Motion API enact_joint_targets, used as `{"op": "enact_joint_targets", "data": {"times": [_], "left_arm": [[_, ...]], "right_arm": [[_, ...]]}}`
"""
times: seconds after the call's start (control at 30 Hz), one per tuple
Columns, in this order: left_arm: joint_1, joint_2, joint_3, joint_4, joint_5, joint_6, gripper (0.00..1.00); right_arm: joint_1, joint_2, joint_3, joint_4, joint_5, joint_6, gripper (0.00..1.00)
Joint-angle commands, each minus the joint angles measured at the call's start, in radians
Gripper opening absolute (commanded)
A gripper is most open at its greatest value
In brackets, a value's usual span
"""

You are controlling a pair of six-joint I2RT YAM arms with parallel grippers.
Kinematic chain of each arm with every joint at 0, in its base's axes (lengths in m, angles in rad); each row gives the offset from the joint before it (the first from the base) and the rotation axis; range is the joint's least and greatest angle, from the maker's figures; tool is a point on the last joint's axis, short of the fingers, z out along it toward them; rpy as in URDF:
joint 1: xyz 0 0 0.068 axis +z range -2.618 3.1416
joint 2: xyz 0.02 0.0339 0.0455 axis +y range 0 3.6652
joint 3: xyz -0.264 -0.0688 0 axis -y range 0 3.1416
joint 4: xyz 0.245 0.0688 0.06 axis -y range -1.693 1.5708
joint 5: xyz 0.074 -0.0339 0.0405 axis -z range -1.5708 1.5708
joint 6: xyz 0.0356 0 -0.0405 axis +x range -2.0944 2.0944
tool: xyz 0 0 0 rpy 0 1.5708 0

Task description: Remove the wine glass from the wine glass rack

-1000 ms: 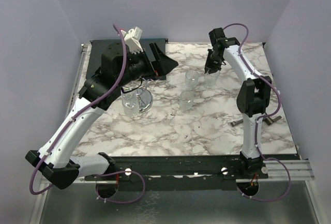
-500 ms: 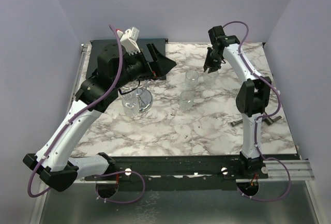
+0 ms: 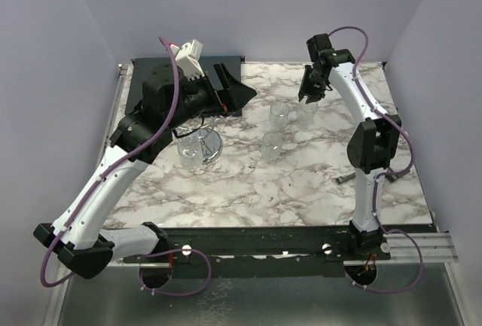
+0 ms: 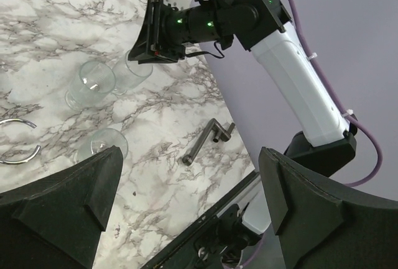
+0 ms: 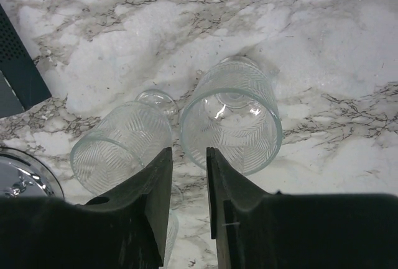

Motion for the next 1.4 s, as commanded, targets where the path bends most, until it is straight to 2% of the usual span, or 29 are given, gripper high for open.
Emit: {"op": "enact_joint_targets", "data": {"times": [0.0, 0.17, 0.3, 0.57, 0.97, 1.13, 1.37], "left_arm": [[-0.003, -0.021, -0.013, 0.002, -0.061, -0.001, 0.99], [-0.003, -0.05, -0.008, -0.058, -0.132, 0.002, 0.99], [-0.002, -0.092, 0.002, -0.143, -0.248, -0.015, 0.99], [-0.001, -0.205, -0.011, -0.389, -0.448, -0.071, 0.98], [-0.002, -0.392, -0.133, -0.651, -0.546, -0.289, 0.94], [-0.002, -0.471, -0.233, -0.653, -0.511, -0.432, 0.89], [-0.003, -0.59, -0.464, -0.459, -0.419, -0.675, 0.79]], "right_arm": [[0.009, -0.082, -0.005, -0.025, 0.027, 0.01, 0.34], [0.009, -0.181, -0.031, -0.013, 0.018, 0.013, 0.38], [0.019, -0.296, -0.124, 0.055, -0.045, 0.017, 0.48], [0.148, -0.511, -0.344, 0.257, -0.193, 0.101, 0.61], [0.389, -0.742, -0.724, 0.621, -0.291, 0.374, 0.62], [0.414, -0.79, -0.809, 0.699, -0.265, 0.434, 0.62], [0.416, -0.835, -0.869, 0.757, -0.213, 0.467, 0.63]]}}
